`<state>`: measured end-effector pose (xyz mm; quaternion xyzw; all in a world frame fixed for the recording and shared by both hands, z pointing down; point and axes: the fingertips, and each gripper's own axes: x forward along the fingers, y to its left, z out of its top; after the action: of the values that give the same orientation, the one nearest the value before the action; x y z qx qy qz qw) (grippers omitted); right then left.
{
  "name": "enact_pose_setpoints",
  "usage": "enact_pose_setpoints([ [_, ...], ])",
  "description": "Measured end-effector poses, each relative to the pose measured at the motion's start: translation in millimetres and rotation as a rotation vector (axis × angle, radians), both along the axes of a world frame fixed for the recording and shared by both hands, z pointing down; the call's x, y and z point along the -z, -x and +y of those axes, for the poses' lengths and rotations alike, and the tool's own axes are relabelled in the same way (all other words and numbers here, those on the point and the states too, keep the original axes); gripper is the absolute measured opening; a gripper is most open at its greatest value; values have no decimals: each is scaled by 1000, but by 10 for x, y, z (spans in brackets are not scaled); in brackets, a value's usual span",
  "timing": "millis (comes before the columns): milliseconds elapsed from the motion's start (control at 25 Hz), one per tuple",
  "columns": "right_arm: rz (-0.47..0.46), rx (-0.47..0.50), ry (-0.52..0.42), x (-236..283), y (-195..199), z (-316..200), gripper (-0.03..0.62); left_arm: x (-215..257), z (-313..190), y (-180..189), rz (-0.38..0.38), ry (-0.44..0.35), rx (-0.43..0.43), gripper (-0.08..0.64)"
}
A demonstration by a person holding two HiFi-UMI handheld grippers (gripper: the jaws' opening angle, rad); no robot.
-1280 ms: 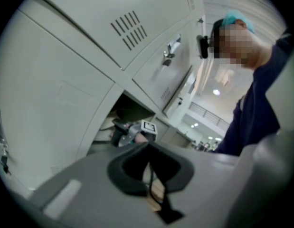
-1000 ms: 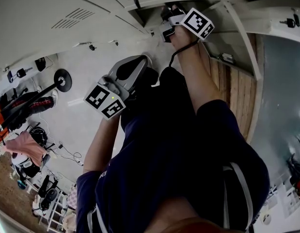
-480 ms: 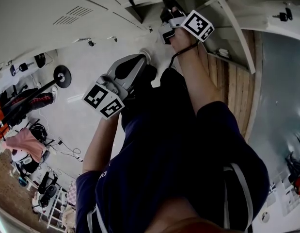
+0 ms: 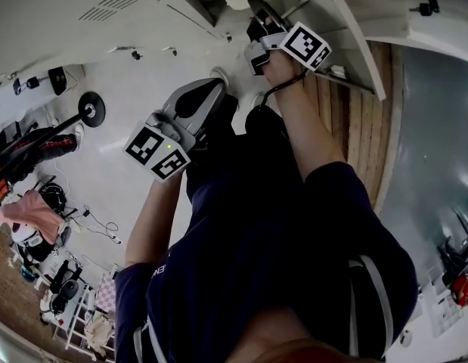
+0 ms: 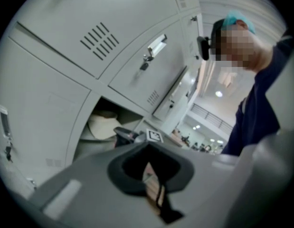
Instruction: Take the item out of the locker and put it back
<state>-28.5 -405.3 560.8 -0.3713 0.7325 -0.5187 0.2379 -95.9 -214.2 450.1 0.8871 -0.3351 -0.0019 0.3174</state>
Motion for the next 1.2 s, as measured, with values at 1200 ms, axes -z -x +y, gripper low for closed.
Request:
enact_pose_setpoints([
  [1200,-27,72,18,479,-365,1281,22,420,872,-397,-17,-20,50,3],
])
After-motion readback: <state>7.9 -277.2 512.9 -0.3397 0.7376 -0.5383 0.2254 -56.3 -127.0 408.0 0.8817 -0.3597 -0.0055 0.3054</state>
